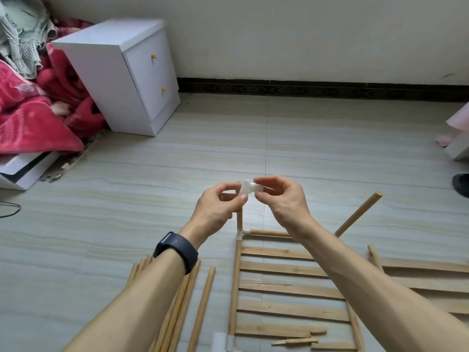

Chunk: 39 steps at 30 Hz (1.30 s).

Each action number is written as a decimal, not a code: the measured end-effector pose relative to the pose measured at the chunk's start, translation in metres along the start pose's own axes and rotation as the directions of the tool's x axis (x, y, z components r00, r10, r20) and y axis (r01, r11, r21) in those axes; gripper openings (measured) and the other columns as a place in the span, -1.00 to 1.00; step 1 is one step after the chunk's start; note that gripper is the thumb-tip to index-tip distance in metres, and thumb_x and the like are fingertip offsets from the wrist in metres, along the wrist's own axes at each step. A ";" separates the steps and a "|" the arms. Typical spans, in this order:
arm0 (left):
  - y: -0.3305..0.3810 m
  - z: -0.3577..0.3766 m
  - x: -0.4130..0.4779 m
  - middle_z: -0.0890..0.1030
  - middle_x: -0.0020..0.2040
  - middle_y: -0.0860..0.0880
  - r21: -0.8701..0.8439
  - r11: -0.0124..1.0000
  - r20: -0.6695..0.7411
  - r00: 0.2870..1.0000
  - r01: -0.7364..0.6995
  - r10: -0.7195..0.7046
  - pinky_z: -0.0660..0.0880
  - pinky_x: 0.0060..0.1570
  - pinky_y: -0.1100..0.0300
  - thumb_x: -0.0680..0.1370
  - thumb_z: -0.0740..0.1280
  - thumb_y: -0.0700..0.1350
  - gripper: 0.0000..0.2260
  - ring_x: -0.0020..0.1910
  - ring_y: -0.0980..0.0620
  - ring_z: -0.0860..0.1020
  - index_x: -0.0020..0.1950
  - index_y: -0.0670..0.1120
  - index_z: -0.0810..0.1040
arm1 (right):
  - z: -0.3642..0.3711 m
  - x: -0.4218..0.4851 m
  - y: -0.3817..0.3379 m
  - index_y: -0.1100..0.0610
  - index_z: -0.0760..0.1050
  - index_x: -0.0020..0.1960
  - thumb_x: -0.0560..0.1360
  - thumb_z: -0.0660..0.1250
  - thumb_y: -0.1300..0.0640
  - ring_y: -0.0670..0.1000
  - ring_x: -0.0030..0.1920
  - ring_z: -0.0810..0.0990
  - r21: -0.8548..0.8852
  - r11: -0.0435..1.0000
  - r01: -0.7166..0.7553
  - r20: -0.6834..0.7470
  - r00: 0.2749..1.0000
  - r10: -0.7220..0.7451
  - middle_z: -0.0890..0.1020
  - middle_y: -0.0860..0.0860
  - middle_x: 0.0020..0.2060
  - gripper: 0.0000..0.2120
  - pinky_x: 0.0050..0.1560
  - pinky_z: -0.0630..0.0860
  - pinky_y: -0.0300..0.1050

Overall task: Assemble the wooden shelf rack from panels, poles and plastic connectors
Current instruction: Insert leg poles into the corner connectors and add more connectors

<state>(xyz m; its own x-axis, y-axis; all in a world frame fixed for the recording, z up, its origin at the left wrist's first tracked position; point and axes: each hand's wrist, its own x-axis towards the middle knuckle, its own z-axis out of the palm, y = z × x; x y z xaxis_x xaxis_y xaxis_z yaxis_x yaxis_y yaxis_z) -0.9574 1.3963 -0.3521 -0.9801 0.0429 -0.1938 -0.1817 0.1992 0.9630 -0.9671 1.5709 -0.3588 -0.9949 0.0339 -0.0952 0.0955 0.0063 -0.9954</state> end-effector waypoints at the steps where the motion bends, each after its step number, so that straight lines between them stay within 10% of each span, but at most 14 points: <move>1: -0.001 -0.001 0.004 0.72 0.03 -0.03 0.041 0.999 -0.007 1.000 -0.019 0.019 0.60 -0.02 0.11 0.54 0.49 -0.02 -0.72 -0.09 0.04 0.71 0.25 0.05 0.62 | 0.001 0.002 -0.001 0.05 0.67 0.02 0.47 0.47 0.39 -0.07 0.06 0.72 -0.025 0.999 0.024 0.009 1.000 -0.024 0.75 -0.04 0.00 -0.73 0.10 0.61 -0.19; 9: -0.007 -0.008 0.025 0.62 -0.09 0.36 0.390 0.895 -0.104 0.956 -0.216 0.276 0.49 -0.16 0.47 0.58 0.43 -0.02 -0.88 -0.11 0.39 0.58 0.11 0.13 0.63 | 0.007 0.021 -0.001 0.18 0.63 0.10 0.54 0.46 0.29 0.05 0.07 0.73 0.244 0.943 -0.227 0.046 0.974 0.223 0.72 0.15 0.05 -0.85 0.13 0.63 -0.11; 16: -0.017 -0.013 0.042 0.63 -0.08 0.29 0.389 0.904 -0.167 0.951 -0.179 0.260 0.44 -0.11 0.56 0.62 0.35 -0.05 -0.85 -0.08 0.45 0.53 0.14 0.13 0.67 | 0.011 0.026 -0.006 0.28 0.62 0.09 0.55 0.45 0.26 0.03 -0.08 0.75 0.265 0.921 -0.286 0.102 0.958 0.268 0.75 0.13 -0.12 -0.85 0.04 0.67 -0.13; 25: -0.016 -0.012 0.057 0.73 -0.04 0.11 0.086 0.996 -0.108 0.994 -0.003 0.012 0.52 -0.01 0.22 0.59 0.38 -0.01 -0.90 0.01 0.16 0.67 -0.03 0.11 0.70 | 0.021 0.030 -0.003 0.28 0.65 0.05 0.50 0.52 0.23 0.00 -0.14 0.75 0.148 0.960 -0.237 0.005 0.971 0.239 0.75 0.08 -0.17 -0.83 0.01 0.68 -0.12; 39: -0.003 -0.003 0.068 0.71 0.06 0.07 0.140 0.988 -0.071 0.996 0.061 -0.052 0.53 0.24 0.03 0.62 0.31 0.09 -0.76 0.09 0.08 0.65 0.12 0.04 0.72 | 0.012 0.047 0.001 0.09 0.55 0.22 0.54 0.49 0.13 0.01 -0.10 0.76 0.003 0.966 -0.260 0.050 0.964 0.260 0.73 0.14 -0.04 -0.72 0.01 0.68 -0.10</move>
<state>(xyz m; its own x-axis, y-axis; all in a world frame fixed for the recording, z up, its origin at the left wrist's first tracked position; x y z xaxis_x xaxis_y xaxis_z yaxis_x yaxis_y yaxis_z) -1.0238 1.3958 -0.3678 -0.9726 -0.0369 -0.2297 -0.2285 0.3368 0.9134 -1.0142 1.5604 -0.3644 -0.9363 -0.0160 -0.3508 0.3509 -0.0057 -0.9364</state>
